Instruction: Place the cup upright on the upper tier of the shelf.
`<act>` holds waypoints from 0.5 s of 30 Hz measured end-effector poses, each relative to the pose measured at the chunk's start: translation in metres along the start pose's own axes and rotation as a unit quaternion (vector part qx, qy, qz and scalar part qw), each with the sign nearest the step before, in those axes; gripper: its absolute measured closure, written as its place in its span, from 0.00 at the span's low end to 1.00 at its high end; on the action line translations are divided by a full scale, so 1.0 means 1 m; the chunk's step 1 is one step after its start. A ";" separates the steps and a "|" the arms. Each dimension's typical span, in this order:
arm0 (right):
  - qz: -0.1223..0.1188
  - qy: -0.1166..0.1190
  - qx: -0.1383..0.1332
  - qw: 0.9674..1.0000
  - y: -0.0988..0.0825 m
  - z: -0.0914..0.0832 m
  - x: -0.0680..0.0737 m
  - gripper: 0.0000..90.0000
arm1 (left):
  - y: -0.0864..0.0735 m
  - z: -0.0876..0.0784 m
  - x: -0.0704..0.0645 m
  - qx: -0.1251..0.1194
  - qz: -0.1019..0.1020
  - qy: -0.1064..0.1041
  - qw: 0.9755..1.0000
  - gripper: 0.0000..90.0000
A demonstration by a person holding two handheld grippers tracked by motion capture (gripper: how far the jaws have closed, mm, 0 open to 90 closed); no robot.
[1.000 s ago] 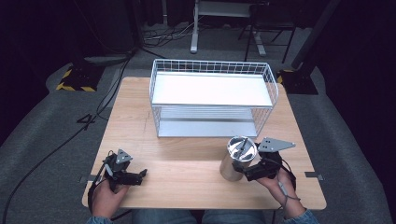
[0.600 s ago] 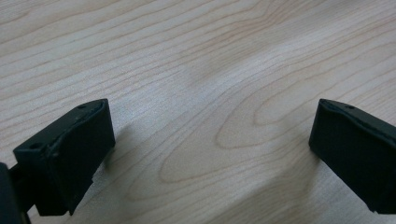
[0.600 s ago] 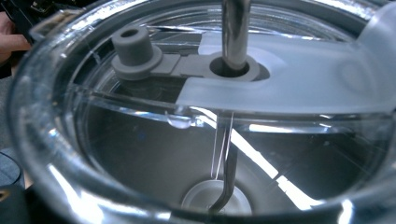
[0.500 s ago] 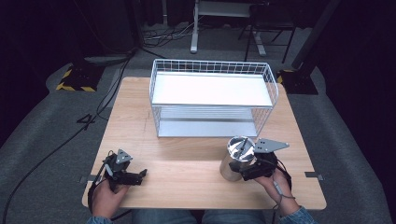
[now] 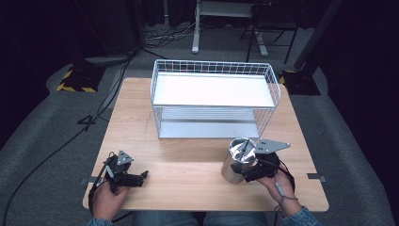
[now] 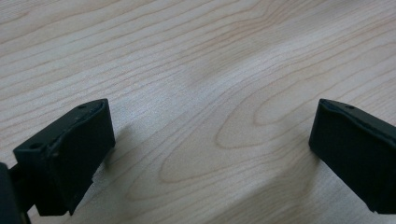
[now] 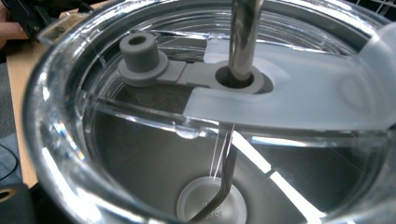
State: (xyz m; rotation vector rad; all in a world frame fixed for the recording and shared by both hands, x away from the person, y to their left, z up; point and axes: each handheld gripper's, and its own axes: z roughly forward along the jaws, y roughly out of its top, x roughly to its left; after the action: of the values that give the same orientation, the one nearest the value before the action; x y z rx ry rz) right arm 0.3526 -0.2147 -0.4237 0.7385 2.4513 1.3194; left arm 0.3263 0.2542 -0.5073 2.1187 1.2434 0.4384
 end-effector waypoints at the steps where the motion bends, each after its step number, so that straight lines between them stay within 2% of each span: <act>1: 0.000 0.001 0.002 1.000 0.001 0.000 0.000 0.04 | 0.000 0.000 0.000 0.000 0.000 0.000 1.000 0.01; 9: -0.004 0.005 0.007 1.000 0.008 -0.005 0.001 0.04 | 0.000 0.000 0.000 0.000 0.000 0.000 1.000 0.01; 15: -0.004 0.010 0.006 1.000 0.021 -0.012 0.000 0.04 | 0.000 0.000 0.000 -0.001 0.002 0.002 1.000 0.01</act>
State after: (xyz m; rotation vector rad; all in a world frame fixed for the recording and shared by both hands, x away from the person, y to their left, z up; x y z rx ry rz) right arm 0.3537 -0.2132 -0.3996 0.7224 2.4781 1.3162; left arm 0.3266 0.2545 -0.5072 2.1202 1.2412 0.4451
